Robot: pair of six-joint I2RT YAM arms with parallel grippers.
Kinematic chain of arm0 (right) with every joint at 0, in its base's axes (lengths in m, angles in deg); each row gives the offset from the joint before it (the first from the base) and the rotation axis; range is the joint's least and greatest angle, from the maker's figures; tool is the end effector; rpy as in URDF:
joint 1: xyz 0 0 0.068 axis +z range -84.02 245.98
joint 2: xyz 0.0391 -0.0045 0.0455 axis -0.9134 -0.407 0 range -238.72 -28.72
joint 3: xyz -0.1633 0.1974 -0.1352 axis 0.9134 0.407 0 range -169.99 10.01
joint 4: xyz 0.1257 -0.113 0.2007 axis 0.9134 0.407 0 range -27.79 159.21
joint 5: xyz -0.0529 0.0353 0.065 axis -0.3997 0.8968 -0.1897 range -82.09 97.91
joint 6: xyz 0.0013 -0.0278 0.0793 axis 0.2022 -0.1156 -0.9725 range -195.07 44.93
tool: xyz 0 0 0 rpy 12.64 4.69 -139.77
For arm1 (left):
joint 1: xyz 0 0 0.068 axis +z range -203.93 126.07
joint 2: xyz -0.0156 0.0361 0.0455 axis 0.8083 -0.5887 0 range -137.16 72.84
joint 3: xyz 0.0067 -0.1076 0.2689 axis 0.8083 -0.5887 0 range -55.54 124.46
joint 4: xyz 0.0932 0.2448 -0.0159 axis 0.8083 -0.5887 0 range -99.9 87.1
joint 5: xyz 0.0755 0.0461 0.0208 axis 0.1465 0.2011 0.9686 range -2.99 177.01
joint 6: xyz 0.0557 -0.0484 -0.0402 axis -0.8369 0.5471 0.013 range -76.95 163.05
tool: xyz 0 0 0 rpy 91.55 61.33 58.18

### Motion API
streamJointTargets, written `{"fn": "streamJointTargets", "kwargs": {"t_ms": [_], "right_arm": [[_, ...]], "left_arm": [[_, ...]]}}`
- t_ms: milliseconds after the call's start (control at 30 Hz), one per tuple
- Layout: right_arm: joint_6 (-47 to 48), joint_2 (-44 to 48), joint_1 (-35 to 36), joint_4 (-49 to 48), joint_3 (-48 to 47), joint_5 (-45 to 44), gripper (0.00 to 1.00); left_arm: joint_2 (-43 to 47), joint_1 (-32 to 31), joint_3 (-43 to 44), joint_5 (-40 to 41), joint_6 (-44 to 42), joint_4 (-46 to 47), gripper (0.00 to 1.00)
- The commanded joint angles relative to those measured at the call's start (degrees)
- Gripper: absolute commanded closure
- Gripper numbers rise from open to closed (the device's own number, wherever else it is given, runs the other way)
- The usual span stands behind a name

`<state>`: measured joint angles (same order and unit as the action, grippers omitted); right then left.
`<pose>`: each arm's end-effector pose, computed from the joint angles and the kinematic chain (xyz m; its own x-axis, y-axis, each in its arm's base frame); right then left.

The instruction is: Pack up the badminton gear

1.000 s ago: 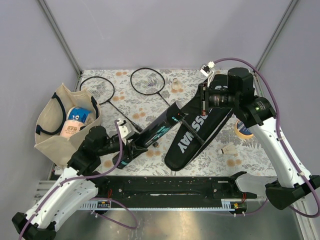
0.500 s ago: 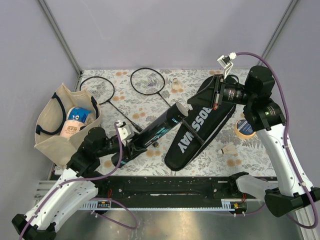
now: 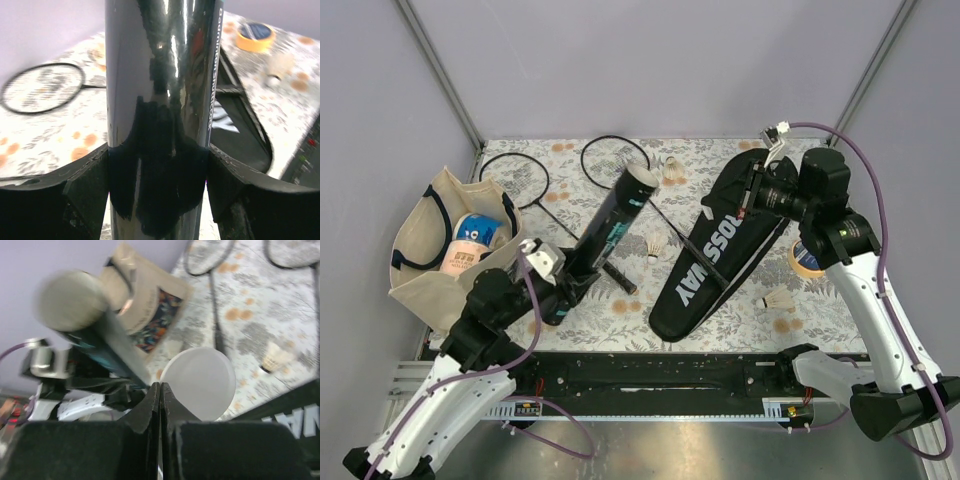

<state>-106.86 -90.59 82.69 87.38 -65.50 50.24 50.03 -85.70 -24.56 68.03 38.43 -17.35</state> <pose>0.2139 0.1159 0.4522 -0.6077 0.2243 -0.7619 -0.6169 0.4709 0.6307 0.1050 -0.0932 0.3012 -0.0305 0.1085 -0.9936 0.7778 0.6270 0.0446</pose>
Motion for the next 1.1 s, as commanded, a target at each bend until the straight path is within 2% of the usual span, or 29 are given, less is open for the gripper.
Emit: {"fn": "streamJointTargets", "kwargs": {"t_ms": [0, 200, 333, 567, 900, 1000, 1067], "right_arm": [[2.8, 0.1, -0.3, 3.2, 4.5, -17.0, 1.00], [0.3, -1.6, -0.7, 3.5, 12.6, -37.9, 1.00], [-5.1, -3.5, -3.4, 3.1, 18.2, -47.8, 1.00], [-6.7, -9.6, -8.0, -0.3, 24.6, -49.8, 1.00], [-10.2, -15.6, -9.9, 0.7, 26.8, -55.1, 0.98], [-10.7, -16.4, -10.4, 1.7, 26.7, -55.6, 0.93], [-11.1, -16.7, -10.6, 2.7, 26.6, -55.3, 0.79]], "left_arm": [[4.5, 0.2, -0.3, 18.7, 2.3, 8.7, 0.73], [10.1, 0.2, -1.3, 33.4, 0.5, 7.9, 0.73], [12.4, 0.2, -1.7, 34.2, 0.1, 5.8, 0.72], [13.0, 0.3, -2.0, 32.7, -0.3, 6.1, 0.72], [13.7, 0.3, -2.2, 32.4, -0.7, 6.1, 0.72], [13.9, 0.2, -2.2, 32.3, -0.6, 6.1, 0.72], [14.0, 0.3, -2.2, 32.3, -0.6, 6.0, 0.72]]}}
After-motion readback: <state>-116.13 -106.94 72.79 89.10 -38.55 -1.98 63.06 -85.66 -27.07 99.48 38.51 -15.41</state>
